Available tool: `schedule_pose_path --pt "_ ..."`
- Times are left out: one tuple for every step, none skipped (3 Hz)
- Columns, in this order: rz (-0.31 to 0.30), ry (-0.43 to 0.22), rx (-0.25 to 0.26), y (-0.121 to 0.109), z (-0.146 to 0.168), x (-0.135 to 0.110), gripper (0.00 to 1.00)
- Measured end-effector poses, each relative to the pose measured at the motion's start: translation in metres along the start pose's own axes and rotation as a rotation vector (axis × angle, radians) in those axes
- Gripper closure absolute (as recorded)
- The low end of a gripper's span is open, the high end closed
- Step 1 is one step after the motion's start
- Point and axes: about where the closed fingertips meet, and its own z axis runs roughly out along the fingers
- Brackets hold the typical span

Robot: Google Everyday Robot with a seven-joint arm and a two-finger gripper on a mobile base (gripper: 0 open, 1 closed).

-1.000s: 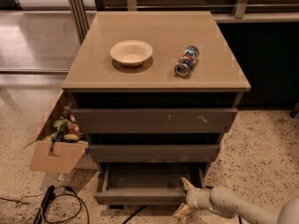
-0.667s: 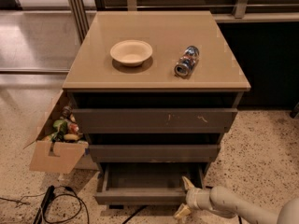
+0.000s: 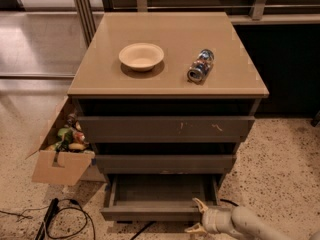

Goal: Open bottom drawer

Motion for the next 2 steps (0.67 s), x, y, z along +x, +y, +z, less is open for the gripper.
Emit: schedule_pose_path --pt "0.000 -0.001 -0.001 -0.0014 -0.0047 -0.0065 0.59" --pt "0.000 -0.001 -0.001 -0.0029 -0.0085 -0.0114 0.82"
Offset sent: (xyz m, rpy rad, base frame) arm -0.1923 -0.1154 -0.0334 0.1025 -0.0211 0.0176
